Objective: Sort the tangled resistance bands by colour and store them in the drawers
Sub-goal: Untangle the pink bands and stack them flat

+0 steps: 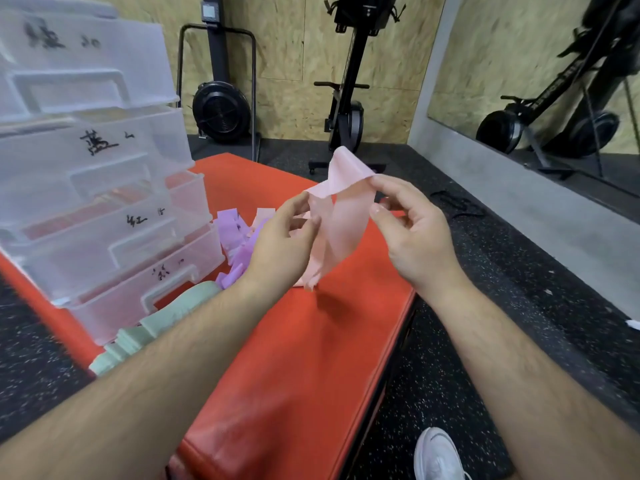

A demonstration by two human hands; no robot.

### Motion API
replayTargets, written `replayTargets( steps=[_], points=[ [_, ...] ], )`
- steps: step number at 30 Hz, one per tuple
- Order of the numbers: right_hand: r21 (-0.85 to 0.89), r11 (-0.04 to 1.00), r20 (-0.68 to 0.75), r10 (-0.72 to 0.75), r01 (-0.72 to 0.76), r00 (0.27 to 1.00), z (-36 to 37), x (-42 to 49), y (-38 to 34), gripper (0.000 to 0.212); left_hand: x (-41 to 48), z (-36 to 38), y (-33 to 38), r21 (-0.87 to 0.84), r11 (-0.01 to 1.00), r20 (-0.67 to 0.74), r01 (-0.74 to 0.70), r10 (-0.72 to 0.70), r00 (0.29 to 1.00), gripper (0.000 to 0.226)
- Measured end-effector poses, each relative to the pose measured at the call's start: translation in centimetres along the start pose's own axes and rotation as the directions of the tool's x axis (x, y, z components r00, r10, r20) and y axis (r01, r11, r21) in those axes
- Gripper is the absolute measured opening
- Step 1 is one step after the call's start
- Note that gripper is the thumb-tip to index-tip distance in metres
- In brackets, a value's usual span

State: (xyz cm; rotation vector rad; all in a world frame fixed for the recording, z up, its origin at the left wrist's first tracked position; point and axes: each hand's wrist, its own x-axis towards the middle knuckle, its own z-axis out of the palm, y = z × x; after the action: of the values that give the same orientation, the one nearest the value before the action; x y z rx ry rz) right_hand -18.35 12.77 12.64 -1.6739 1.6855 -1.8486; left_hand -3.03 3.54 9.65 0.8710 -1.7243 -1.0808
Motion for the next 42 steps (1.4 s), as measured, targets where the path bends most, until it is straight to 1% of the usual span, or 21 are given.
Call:
replayTargets(
  steps=[3, 4, 6, 7, 9, 11, 12, 13, 15, 17, 20, 22, 24, 26, 27, 29, 31, 33, 37, 39, 42],
  points=[
    [-0.049, 0.998, -0.017, 0.039, -0.040, 0.999, -0.1, -0.1, 0.4, 0.018, -0.3, -0.8, 0.7, -0.114, 0.992, -0.004, 0.049, -0.050, 0.999, 0.033],
    [-0.078, 0.997, -0.027, 0.020, -0.022, 0.999, -0.1, -0.2, 0.5, 0.020, -0.4, -1.0, 1.0, -0.141, 0.989, 0.001, 0.033, -0.033, 0.999, 0.032],
    [-0.133, 0.991, -0.061, -0.034, 0.025, 0.998, -0.1, -0.3, 0.7, 0.033, -0.5, -1.4, 1.3, -0.179, 0.984, 0.013, -0.002, 0.004, 1.000, 0.036],
    [-0.148, 0.989, -0.079, -0.044, 0.032, 0.996, -0.1, -0.3, 0.8, 0.034, -0.6, -1.5, 1.3, -0.187, 0.982, 0.024, -0.013, 0.018, 1.000, 0.039],
    [-0.153, 0.988, -0.086, -0.006, -0.008, 0.996, 0.5, 0.0, 1.1, 0.025, -0.5, -1.5, 1.0, -0.198, 0.980, 0.052, -0.031, 0.042, 0.998, 0.044],
    [-0.104, 0.989, -0.034, 0.104, -0.107, 0.994, 1.3, 0.2, 1.7, 0.006, -0.5, -1.4, 0.7, -0.225, 0.974, 0.068, -0.033, 0.050, 0.996, 0.047],
    [-0.068, 0.986, 0.017, 0.156, -0.155, 0.988, 1.8, 0.2, 1.9, 0.011, -0.4, -1.4, 0.7, -0.241, 0.970, 0.074, -0.035, 0.055, 0.996, 0.047],
    [-0.028, 0.981, 0.068, 0.192, -0.190, 0.979, 2.2, 0.3, 2.0, 0.025, -0.4, -1.4, 0.7, -0.258, 0.965, 0.082, -0.035, 0.058, 0.995, 0.047],
    [0.006, 0.977, 0.148, 0.210, -0.214, 0.966, 2.8, 0.2, 2.0, 0.044, -0.2, -1.6, 0.5, -0.294, 0.955, 0.106, -0.033, 0.066, 0.992, 0.046],
    [0.004, 0.986, 0.188, 0.161, -0.165, 0.969, 3.2, 0.0, 1.7, 0.050, -0.1, -1.8, 0.3, -0.328, 0.944, 0.126, -0.032, 0.078, 0.989, 0.046],
    [-0.005, 0.992, 0.126, 0.128, -0.128, 0.984, 3.3, 0.0, 1.3, 0.047, -0.1, -2.0, 0.4, -0.346, 0.938, 0.127, -0.019, 0.066, 0.990, 0.046],
    [-0.003, 0.993, 0.109, 0.118, -0.119, 0.987, 3.3, 0.1, 1.0, 0.042, -0.1, -2.0, 0.2, -0.308, 0.951, 0.081, -0.015, 0.042, 0.996, 0.047],
    [-0.010, 0.994, 0.128, 0.106, -0.105, 0.986, 3.2, 0.1, 0.8, 0.033, -0.1, -2.0, -0.2, -0.235, 0.972, 0.021, -0.018, 0.024, 0.999, 0.054],
    [-0.045, 0.994, 0.156, 0.103, -0.097, 0.982, 3.2, -0.1, 0.7, 0.022, -0.3, -2.0, -0.3, -0.164, 0.986, -0.007, -0.027, 0.026, 1.000, 0.062],
    [-0.063, 0.994, 0.168, 0.102, -0.093, 0.981, 3.2, -0.2, 0.7, 0.019, -0.5, -2.1, -0.3, -0.119, 0.992, 0.005, -0.037, 0.038, 0.999, 0.058],
    [-0.084, 0.993, 0.176, 0.100, -0.086, 0.979, 3.2, -0.4, 0.8, 0.018, -0.7, -2.2, -0.3, -0.002, 0.998, 0.051, -0.068, 0.068, 0.996, 0.038],
    [-0.088, 0.992, 0.179, 0.107, -0.093, 0.978, 3.3, -0.5, 0.8, 0.020, -0.9, -2.3, -0.1, 0.078, 0.994, 0.055, -0.070, 0.066, 0.996, 0.024],
    [-0.093, 0.990, 0.170, 0.124, -0.109, 0.978, 3.3, -0.5, 0.9, 0.019, -1.1, -2.4, 0.0, 0.082, 0.994, 0.031, -0.068, 0.066, 0.997, 0.022],
    [-0.072, 0.981, 0.130, 0.191, -0.182, 0.973, 3.5, -0.3, 1.3, 0.017, -1.2, -2.5, 0.1, 0.078, 0.988, 0.060, -0.134, 0.129, 0.990, 0.035],
    [-0.043, 0.975, 0.126, 0.223, -0.220, 0.967, 3.5, -0.3, 1.3, 0.016, -1.3, -2.3, 0.0, 0.110, 0.985, 0.068, -0.134, 0.127, 0.990, 0.028],
    [-0.024, 0.965, 0.155, 0.261, -0.260, 0.953, 3.5, -0.3, 1.1, 0.010, -1.2, -2.1, -0.1, 0.182, 0.976, 0.042, -0.123, 0.118, 0.992, 0.009]
  ],
)
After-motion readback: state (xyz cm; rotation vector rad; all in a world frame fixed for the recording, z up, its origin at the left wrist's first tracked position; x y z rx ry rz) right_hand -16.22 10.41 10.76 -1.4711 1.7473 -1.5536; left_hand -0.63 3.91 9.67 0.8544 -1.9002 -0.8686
